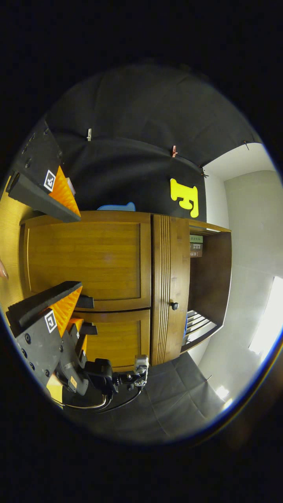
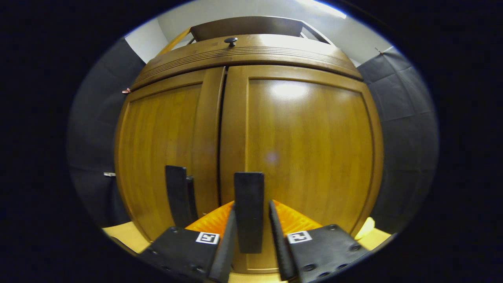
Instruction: Open the right door of the double-door shoe cabinet with the right hand, and open the left door with the left hand.
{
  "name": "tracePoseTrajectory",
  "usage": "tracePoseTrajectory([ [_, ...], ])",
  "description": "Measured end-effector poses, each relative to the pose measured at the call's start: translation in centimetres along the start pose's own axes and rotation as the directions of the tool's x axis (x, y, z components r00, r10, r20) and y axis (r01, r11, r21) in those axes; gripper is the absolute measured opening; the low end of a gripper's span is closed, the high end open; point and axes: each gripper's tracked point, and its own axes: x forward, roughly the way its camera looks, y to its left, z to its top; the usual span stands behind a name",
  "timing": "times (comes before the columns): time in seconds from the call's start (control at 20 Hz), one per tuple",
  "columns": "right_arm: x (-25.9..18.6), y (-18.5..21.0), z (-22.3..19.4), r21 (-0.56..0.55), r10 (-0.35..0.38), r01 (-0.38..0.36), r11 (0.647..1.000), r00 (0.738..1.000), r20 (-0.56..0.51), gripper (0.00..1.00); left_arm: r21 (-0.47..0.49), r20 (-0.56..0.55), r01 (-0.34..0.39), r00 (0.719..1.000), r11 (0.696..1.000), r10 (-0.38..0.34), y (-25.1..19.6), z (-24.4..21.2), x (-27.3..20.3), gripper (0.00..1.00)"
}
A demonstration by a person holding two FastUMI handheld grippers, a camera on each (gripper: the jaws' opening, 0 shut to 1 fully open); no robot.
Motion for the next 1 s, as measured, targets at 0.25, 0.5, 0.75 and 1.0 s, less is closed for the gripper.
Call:
tracePoseTrajectory([
  [0.25,0.1,-0.3,-0.1,-0.022,-0.022,0.022,1.0,1.0,-0.003,0.29,0.004,-0.025,-0.01,1.0,1.0,0.01,0.6,-0.5,-0.7,0.94],
  [0.5,-1.0,-0.2,0.4,-0.036,-0.002,0.001,0.999,1.0,-0.008,0.17,0.025,-0.015,-0.011,1.0,1.0,0.011,0.8,0.0,-1.7,0.93],
  [0.75,-3.7,-0.5,0.6,-0.023,0.056,-0.057,0.998,0.998,-0.025,0.22,0.044,0.001,0.006,1.0,0.999,-0.006,-0.4,0.6,-2.6,0.94],
  [1.0,-6.9,-1.4,1.0,-0.027,0.079,-0.079,0.996,0.997,-0.027,0.17,0.055,-0.005,0.025,1.0,0.998,-0.025,-2.0,0.5,-3.2,0.93],
])
